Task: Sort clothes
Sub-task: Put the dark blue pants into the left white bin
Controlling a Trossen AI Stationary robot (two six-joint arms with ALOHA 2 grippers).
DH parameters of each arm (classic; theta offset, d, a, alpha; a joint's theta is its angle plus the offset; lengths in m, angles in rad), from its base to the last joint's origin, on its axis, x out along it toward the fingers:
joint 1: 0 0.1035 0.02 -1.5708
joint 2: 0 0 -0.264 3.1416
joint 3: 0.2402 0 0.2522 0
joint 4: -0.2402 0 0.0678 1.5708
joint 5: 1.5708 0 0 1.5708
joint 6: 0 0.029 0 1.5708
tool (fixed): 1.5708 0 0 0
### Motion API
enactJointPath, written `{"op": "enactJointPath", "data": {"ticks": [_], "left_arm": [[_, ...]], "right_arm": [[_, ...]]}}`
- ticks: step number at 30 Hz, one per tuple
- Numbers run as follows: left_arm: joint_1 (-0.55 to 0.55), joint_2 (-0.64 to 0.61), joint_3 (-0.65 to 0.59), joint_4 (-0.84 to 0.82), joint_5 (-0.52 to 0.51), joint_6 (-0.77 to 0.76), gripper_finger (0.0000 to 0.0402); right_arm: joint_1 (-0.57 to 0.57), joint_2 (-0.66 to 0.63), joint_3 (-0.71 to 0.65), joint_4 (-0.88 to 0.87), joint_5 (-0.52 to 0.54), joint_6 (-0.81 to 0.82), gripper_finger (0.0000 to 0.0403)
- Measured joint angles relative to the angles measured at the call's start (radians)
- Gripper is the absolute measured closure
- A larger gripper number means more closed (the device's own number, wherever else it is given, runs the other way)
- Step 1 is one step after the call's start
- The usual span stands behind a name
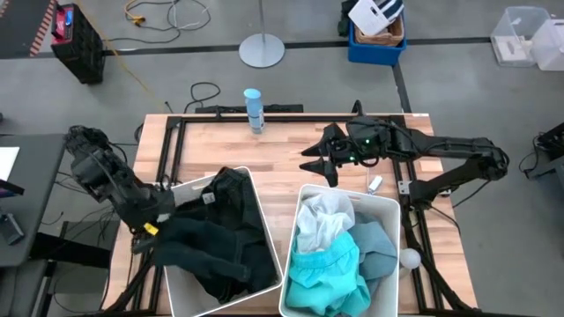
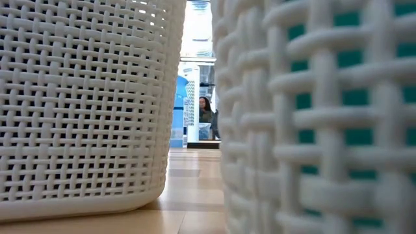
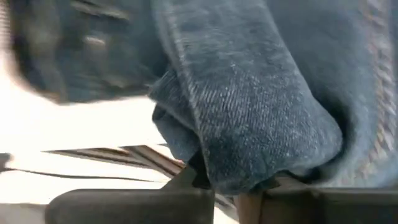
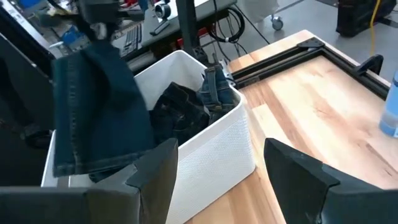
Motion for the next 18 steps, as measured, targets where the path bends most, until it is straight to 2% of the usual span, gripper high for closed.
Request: {"op": "enactJointPath", "data": {"ticks": [4, 7, 11, 14, 18], "left_arm": [[0.000, 0.012, -0.013, 0.007, -0.211, -0.002, 0.0336], [0.002, 0.030, -0.033, 0.032, -0.313, 0.054, 0.0296], [0.004, 0.067, -0.067, 0.017, -0.365, 0.106, 0.0236], [0.006, 0.092, -0.077, 0.000, -0.369, 0.154, 0.0197], [0.017, 0.107, -0.063, 0.027, -0.346, 0.153, 0.0181]], "right_arm": [[-0.005, 0.000, 0.000, 0.000, 0.000, 0.000, 0.0145], [-0.006, 0.000, 0.000, 0.001, 0.000, 0.000, 0.0145], [-0.005, 0.000, 0.000, 0.000, 0.000, 0.000, 0.0145], [-0.005, 0.000, 0.000, 0.001, 0.000, 0.000, 0.0145], [-0.005, 0.000, 0.000, 0.001, -0.001, 0.000, 0.0145]]}}
